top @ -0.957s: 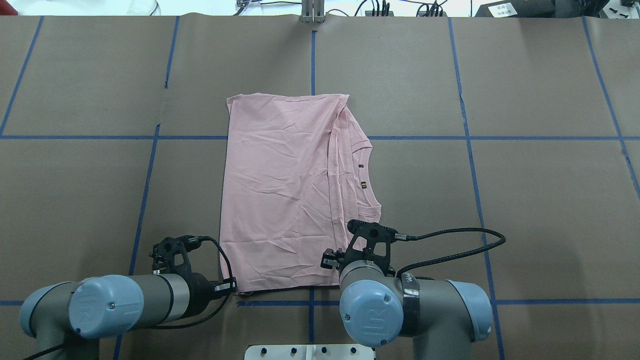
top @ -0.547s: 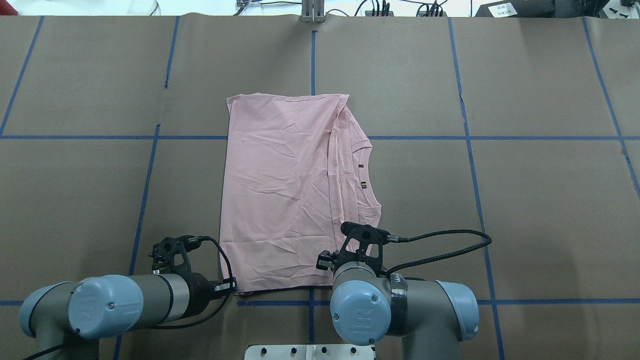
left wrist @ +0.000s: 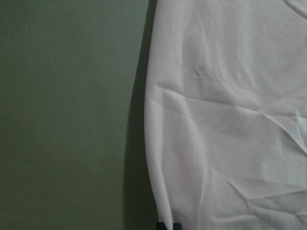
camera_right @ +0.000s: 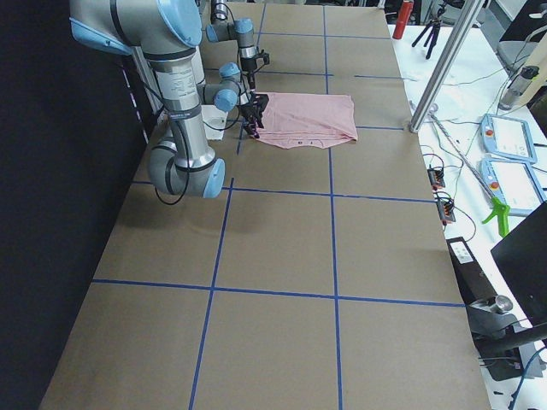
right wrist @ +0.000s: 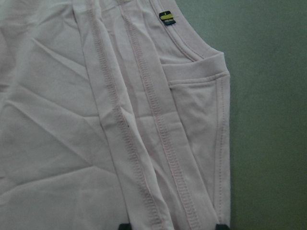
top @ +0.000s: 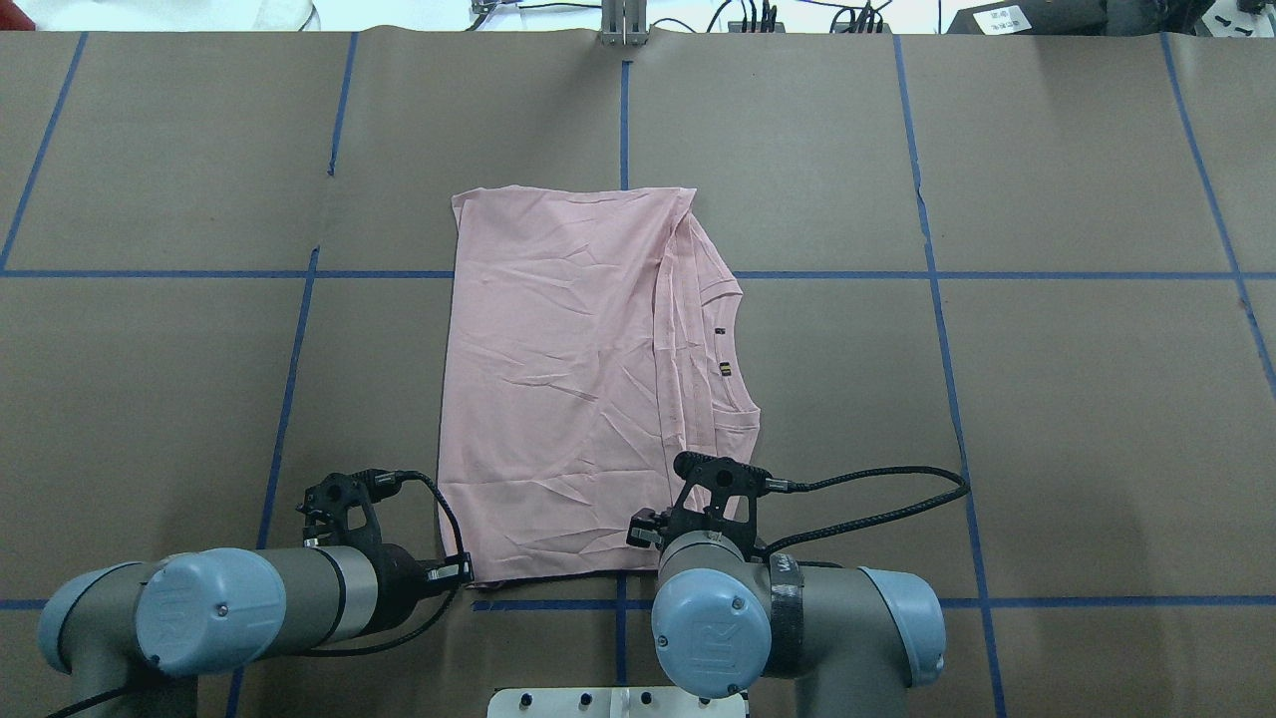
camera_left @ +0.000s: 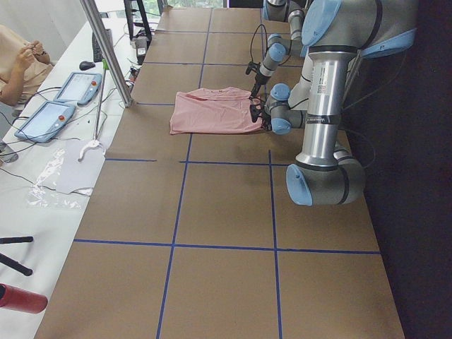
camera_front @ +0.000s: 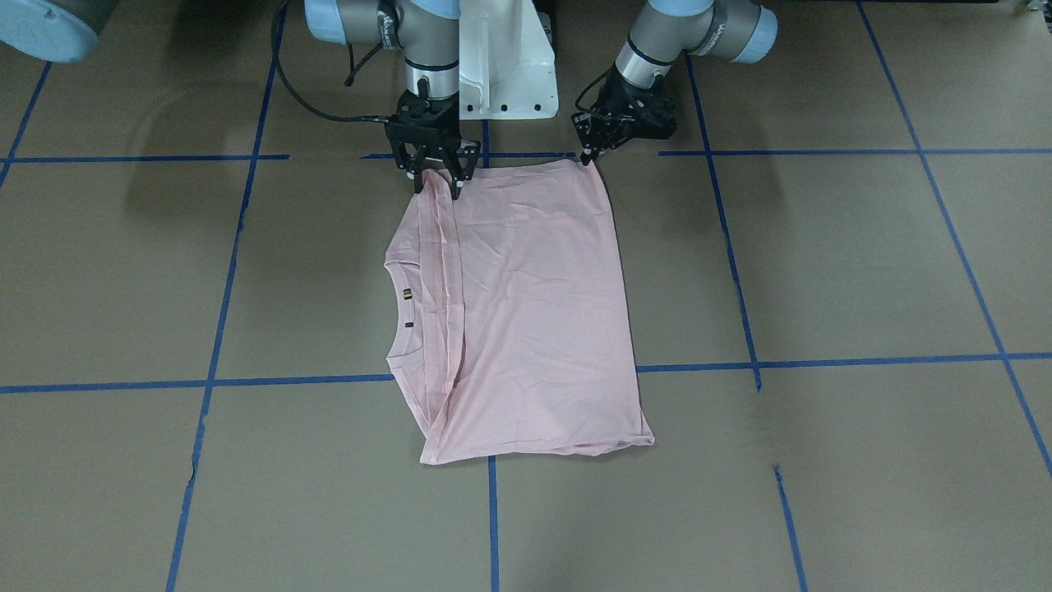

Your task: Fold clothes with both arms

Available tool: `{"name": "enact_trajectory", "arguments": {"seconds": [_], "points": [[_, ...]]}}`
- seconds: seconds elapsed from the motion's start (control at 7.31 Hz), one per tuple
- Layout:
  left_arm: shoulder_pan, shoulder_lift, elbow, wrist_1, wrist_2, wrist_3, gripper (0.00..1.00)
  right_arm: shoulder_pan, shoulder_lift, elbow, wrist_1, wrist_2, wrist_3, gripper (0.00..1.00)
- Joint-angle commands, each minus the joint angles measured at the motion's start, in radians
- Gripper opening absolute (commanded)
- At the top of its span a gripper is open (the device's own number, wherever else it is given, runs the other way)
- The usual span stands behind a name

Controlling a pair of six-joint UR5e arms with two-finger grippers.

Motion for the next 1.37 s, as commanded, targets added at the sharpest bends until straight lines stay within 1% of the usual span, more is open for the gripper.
{"name": "enact_trajectory", "arguments": {"seconds": [0.0, 0.14, 0.27, 0.41, 0.68, 0.82, 0.96, 1.09, 1.23], "points": [[0.000, 0.000, 0.000, 0.000, 0.000, 0.000, 0.00, -0.002, -0.001, 0.000, -0.006, 0.000, 0.000, 0.60], [0.000, 0.000, 0.000, 0.000, 0.006, 0.000, 0.00, -0.002, -0.001, 0.000, -0.006, 0.000, 0.002, 0.35], [0.000, 0.000, 0.000, 0.000, 0.011, 0.000, 0.00, -0.002, 0.000, 0.000, -0.006, 0.000, 0.002, 0.07], [0.000, 0.000, 0.000, 0.000, 0.011, 0.000, 0.00, -0.001, -0.001, 0.000, -0.007, 0.000, 0.014, 0.00], [0.000, 0.000, 0.000, 0.000, 0.011, 0.000, 0.00, -0.001, 0.000, 0.012, -0.007, 0.000, 0.015, 0.00], [-0.001, -0.002, -0.005, 0.000, 0.011, 0.000, 0.00, 0.001, -0.001, 0.035, -0.010, 0.002, 0.014, 0.00], [-0.012, 0.014, -0.088, 0.030, 0.002, 0.012, 0.00, 0.007, -0.013, 0.117, -0.044, 0.017, 0.012, 0.00], [-0.011, 0.023, -0.253, 0.205, -0.014, 0.012, 0.00, 0.007, -0.015, 0.255, -0.193, 0.052, 0.012, 0.00], [-0.008, 0.017, -0.425, 0.383, -0.084, 0.011, 0.00, 0.007, -0.018, 0.397, -0.302, 0.057, 0.014, 0.00]]}}
